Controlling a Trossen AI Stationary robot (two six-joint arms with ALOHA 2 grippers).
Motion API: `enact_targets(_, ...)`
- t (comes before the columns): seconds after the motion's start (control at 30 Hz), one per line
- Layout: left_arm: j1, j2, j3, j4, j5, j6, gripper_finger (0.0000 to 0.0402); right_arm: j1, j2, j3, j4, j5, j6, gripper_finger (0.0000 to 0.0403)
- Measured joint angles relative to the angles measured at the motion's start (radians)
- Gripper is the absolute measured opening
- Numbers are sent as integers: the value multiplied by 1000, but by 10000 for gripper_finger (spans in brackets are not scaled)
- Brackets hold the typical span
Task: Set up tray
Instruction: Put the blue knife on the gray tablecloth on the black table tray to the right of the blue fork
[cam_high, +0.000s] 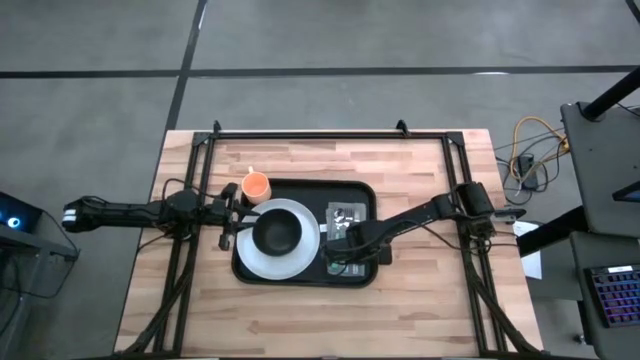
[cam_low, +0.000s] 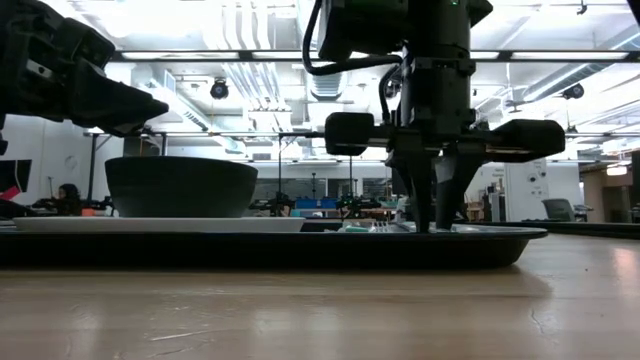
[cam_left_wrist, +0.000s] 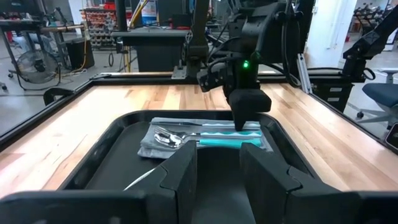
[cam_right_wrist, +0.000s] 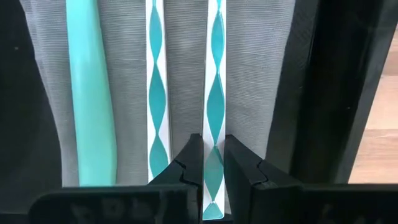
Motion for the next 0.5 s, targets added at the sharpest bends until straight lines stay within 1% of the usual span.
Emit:
enact_targets(0.27, 0, 2, 0, 0, 0, 0, 105, 0, 0, -12, 6, 22, 17, 26)
enact_targets(0.5, 0, 2, 0, -1, 0, 0, 105, -3, 0, -37, 52, 19, 24, 52)
